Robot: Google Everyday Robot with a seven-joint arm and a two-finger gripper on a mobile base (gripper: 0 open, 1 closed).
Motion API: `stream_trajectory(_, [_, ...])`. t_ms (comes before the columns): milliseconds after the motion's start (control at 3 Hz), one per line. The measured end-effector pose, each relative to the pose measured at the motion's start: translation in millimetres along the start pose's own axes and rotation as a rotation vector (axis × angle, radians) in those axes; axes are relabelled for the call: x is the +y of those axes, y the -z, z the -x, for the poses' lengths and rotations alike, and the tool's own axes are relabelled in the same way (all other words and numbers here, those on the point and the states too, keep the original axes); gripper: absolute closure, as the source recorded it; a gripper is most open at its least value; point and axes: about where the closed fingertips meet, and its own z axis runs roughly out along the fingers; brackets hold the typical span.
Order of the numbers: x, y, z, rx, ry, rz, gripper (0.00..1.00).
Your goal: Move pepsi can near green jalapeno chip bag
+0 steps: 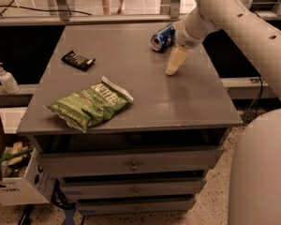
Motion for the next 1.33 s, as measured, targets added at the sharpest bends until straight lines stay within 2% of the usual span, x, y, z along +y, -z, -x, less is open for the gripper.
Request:
stream_trajectory(333, [-35, -4, 2, -0.013, -0.091, -0.030, 0.00])
stream_trajectory(667, [-54, -1, 1, -0.012, -0.161, -0.035, 0.00])
stream_trajectory(1000, [-55, 5, -1, -0.005, -0.207, -0.004, 0.00])
stream_trajectory(1333, [-51, 0, -1, -0.018, -0.207, 0.005, 0.00])
